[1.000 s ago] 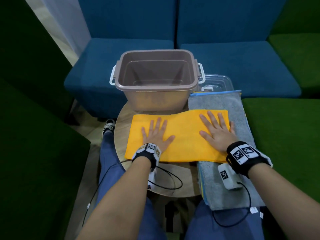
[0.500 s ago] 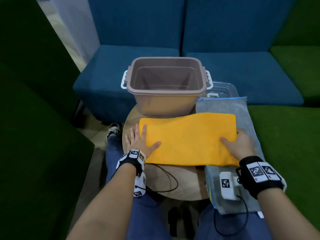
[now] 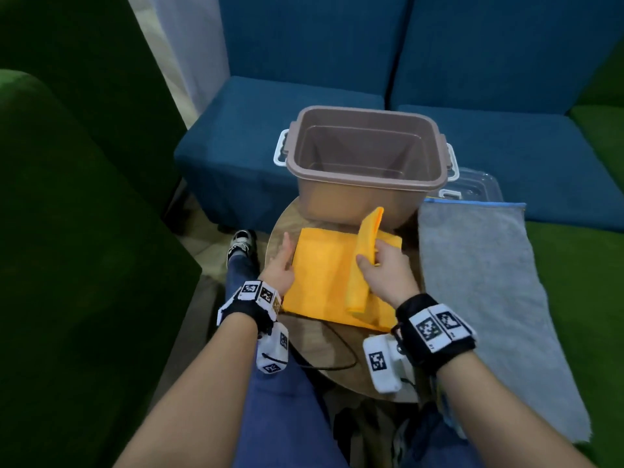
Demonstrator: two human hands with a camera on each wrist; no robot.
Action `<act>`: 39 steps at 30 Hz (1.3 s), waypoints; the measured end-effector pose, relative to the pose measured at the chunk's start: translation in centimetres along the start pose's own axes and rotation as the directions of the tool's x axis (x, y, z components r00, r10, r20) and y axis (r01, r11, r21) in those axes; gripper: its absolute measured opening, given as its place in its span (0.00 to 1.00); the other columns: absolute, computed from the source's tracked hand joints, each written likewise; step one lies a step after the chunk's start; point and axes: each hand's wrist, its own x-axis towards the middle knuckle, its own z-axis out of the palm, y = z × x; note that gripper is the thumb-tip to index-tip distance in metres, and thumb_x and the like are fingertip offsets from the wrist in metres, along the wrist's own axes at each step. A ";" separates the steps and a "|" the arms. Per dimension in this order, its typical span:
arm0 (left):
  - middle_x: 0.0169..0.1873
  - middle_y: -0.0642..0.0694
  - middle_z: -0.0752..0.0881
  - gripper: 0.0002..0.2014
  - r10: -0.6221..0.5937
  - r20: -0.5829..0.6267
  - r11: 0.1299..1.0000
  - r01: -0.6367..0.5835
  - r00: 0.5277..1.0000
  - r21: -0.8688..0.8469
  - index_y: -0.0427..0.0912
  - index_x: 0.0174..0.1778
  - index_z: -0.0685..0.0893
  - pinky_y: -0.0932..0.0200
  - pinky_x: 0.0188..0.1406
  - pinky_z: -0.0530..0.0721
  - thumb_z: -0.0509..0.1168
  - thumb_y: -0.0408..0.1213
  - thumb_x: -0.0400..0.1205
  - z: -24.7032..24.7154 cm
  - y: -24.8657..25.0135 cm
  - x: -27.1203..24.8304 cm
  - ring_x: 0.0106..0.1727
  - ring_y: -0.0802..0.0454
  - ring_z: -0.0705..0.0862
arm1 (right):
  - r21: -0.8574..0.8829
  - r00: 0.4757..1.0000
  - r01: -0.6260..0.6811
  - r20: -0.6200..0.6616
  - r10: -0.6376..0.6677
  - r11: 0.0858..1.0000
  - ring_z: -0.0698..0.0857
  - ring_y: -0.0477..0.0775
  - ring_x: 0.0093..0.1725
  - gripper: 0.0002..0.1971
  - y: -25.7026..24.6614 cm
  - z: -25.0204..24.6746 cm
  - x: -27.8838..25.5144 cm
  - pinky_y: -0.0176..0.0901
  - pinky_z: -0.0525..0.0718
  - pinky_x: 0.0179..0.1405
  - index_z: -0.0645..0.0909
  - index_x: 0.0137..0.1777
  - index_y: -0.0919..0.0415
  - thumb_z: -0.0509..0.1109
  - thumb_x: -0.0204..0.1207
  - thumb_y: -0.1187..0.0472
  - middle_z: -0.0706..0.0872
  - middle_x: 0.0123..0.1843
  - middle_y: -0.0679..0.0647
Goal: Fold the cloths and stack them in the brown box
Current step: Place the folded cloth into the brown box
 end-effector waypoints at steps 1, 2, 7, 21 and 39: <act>0.82 0.57 0.51 0.46 0.015 0.030 0.999 -0.014 0.999 -0.029 0.69 0.80 0.38 0.48 0.84 0.51 0.57 0.23 0.83 -0.3 -0.7 0.4 0.84 0.51 0.49 | 0.009 0.999 -0.005 0.033 0.005 1.000 0.79 0.53 0.33 0.11 -0.6 0.9 0.3 0.48 0.74 0.33 0.74 0.39 0.62 0.67 0.81 0.59 0.78 0.32 0.55; 0.83 0.57 0.51 0.51 0.020 0.054 1.000 -0.019 0.998 -0.020 0.77 0.76 0.37 0.46 0.84 0.53 0.59 0.21 0.80 -0.5 -0.9 0.5 0.84 0.50 0.49 | 0.018 0.998 -0.012 0.064 0.011 1.000 0.80 0.55 0.33 0.11 -1.1 1.8 0.6 0.51 0.79 0.35 0.73 0.38 0.61 0.68 0.81 0.59 0.78 0.31 0.54; 0.82 0.50 0.56 0.48 0.015 0.104 0.996 -0.006 0.995 -0.092 0.47 0.84 0.36 0.64 0.80 0.57 0.55 0.11 0.77 -0.9 -0.1 -0.4 0.83 0.54 0.54 | 0.012 0.982 -0.029 0.189 0.026 1.000 0.88 0.60 0.28 0.07 -3.1 5.0 1.8 0.48 0.87 0.26 0.77 0.44 0.68 0.66 0.79 0.63 0.83 0.31 0.60; 0.84 0.42 0.55 0.29 0.059 -0.017 0.982 -0.061 0.998 -0.181 0.42 0.84 0.56 0.60 0.83 0.46 0.52 0.22 0.86 -0.4 -0.2 0.1 0.85 0.49 0.49 | -0.158 0.963 -0.020 0.261 0.061 0.987 0.88 0.61 0.44 0.25 -2.3 9.0 2.1 0.52 0.86 0.39 0.74 0.67 0.62 0.69 0.78 0.45 0.86 0.46 0.60; 0.84 0.56 0.37 0.35 0.129 0.092 0.777 -0.158 0.987 0.609 0.49 0.85 0.37 0.42 0.80 0.33 0.50 0.43 0.86 5.1 3.9 -0.9 0.84 0.55 0.36 | -0.559 0.969 0.111 0.245 0.036 0.822 0.33 0.50 0.85 0.28 5.5 5.8 1.7 0.63 0.34 0.81 0.33 0.84 0.37 0.38 0.87 0.40 0.30 0.84 0.35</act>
